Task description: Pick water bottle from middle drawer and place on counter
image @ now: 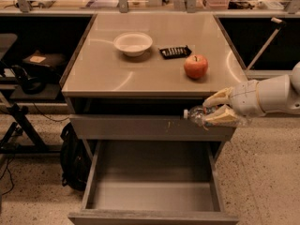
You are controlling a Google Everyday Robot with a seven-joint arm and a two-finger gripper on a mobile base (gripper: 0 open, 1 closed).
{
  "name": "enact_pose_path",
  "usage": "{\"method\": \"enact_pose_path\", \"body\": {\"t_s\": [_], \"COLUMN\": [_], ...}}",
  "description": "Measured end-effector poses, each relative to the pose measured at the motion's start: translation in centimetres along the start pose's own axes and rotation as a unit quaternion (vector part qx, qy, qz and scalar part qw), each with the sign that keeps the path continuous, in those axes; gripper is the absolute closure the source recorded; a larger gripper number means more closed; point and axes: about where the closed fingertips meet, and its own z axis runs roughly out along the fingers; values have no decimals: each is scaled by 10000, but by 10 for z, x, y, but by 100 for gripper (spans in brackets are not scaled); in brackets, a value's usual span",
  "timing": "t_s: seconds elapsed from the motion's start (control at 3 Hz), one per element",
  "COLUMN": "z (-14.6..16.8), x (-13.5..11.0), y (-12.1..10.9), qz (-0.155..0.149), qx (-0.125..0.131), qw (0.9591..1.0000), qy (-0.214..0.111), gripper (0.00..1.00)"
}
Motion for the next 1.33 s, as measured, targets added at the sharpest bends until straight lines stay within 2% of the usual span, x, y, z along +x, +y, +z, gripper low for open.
{"method": "enact_pose_path", "body": {"t_s": [0.33, 0.67, 1.0, 1.33], "z": [-30, -80, -90, -25], "x": [-50, -147, -191, -212], "y": [-16, -58, -98, -131], "qz": [-420, -1255, -1552, -1708], "qx": [254, 554, 370, -221], "qw": [9984, 9885, 9825, 9828], "qy": [278, 629, 963, 659], "gripper": [100, 100, 100, 100]}}
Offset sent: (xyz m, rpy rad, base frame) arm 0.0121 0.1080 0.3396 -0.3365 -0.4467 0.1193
